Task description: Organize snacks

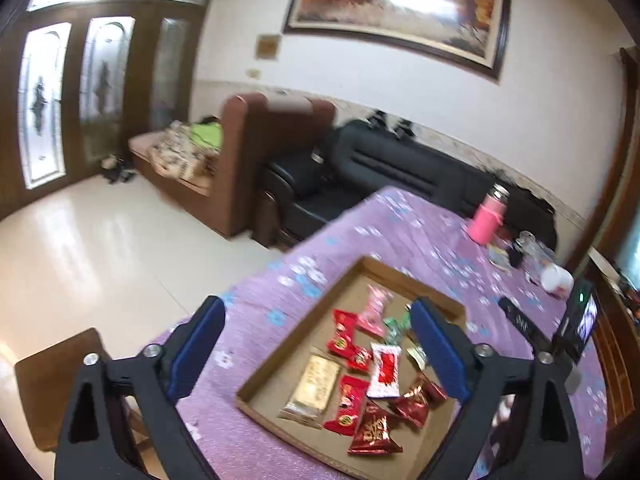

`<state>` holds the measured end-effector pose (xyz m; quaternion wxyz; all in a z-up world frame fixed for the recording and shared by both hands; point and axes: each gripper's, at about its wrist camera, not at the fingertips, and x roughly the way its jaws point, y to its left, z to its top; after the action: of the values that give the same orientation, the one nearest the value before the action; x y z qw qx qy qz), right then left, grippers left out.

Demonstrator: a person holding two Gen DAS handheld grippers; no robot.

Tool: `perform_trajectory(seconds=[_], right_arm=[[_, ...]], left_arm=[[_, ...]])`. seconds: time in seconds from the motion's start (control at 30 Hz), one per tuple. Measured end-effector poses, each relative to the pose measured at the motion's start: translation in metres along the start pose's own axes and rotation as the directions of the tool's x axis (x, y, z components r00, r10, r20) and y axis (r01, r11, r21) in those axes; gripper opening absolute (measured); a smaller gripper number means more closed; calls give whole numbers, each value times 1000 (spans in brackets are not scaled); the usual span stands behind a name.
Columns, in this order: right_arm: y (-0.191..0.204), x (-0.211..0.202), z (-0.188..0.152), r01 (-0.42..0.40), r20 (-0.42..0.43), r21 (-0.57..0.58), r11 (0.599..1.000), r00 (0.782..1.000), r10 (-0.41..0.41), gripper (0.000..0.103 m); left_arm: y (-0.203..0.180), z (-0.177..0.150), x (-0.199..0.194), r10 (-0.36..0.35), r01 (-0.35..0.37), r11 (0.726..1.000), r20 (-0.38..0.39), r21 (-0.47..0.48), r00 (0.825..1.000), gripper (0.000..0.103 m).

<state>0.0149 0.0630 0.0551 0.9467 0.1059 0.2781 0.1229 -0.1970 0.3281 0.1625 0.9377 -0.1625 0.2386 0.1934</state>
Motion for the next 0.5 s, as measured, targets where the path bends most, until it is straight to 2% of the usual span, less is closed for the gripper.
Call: perform_trajectory(seconds=[0.17, 0.5], right_arm=[[-3, 1, -2, -9, -17, -18, 1000, 1000, 9, 54], [18, -29, -3, -42, 72, -105, 994, 996, 50, 59]], left_arm=[[-7, 2, -14, 42, -42, 999, 20, 7, 999, 95], [-7, -6, -35, 65, -66, 997, 38, 33, 997, 96]])
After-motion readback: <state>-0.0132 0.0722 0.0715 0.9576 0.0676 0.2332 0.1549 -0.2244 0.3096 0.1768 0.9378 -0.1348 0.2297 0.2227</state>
